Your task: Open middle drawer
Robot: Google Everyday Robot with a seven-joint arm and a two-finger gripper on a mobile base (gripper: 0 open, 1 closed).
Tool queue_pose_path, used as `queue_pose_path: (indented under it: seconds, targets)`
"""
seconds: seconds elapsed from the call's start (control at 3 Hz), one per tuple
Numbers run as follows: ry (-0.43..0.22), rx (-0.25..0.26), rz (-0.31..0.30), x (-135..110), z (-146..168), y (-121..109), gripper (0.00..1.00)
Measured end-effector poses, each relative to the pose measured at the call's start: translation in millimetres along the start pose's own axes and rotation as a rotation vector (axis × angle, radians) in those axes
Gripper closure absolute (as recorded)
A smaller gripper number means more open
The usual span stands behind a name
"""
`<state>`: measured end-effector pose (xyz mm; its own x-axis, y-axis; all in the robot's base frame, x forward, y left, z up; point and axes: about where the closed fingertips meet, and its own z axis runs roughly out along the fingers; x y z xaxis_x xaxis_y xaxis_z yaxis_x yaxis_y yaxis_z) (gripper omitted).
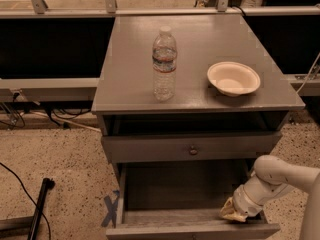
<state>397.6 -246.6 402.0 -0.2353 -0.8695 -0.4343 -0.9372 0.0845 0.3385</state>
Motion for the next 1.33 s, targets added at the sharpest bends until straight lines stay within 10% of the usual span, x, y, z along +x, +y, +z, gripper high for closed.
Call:
queue_pose_path:
  seconds: [0.33,1.33]
  targets:
    - [-0.051,0.032,-0.046,0.5,-8.9,2.3,1.00]
    - [-0.213,0.144,-0.257,-23.6,-63.0,31.8,1.00]
